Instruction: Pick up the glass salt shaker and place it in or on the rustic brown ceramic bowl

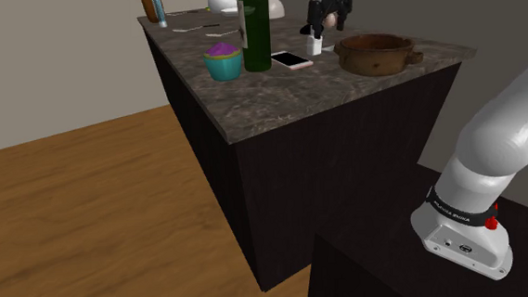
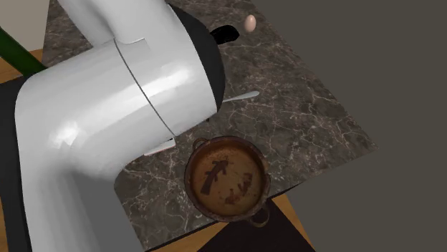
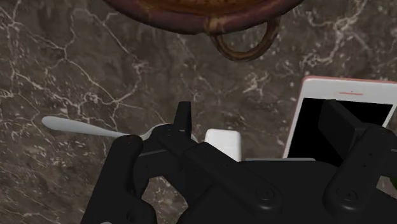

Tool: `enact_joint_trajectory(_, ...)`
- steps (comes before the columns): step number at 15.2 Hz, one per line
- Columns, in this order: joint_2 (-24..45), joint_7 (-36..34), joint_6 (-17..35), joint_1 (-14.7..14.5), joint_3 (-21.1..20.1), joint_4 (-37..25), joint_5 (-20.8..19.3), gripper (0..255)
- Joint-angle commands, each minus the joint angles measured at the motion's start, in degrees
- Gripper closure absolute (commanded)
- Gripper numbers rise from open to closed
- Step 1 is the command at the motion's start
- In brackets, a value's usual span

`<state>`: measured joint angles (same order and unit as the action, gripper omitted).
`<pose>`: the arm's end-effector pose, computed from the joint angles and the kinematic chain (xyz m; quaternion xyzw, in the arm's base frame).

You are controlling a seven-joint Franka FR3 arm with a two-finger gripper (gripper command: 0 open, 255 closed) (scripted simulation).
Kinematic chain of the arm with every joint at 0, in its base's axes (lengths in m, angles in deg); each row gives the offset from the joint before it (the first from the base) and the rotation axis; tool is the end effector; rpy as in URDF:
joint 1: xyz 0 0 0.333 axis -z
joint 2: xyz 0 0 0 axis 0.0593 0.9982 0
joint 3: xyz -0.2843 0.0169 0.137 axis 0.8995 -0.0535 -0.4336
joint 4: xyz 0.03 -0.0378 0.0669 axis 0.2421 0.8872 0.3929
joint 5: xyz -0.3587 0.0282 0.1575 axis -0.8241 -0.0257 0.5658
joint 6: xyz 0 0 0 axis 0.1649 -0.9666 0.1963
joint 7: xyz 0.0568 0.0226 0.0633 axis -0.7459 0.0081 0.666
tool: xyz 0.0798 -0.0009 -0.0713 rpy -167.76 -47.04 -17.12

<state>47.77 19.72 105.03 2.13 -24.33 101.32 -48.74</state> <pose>0.4667 -0.0700 0.6086 0.9919 -0.1131 0.0248 0.0527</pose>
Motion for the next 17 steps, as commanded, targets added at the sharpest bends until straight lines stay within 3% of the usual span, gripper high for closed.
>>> enact_joint_trajectory(1, 4.42, -0.41, -0.15, 0.52, 0.41, -5.1, -0.28, 0)
enact_joint_trajectory(5, 12.0, -1.15, -1.03, 1.29, 1.14, -14.41, -0.59, 0)
enact_joint_trajectory(12, 11.67, -1.27, 4.43, 1.54, 1.47, -8.65, -0.71, 0)
enact_joint_trajectory(17, 11.67, -1.28, 4.87, 1.56, 1.49, -8.21, -0.72, 0)
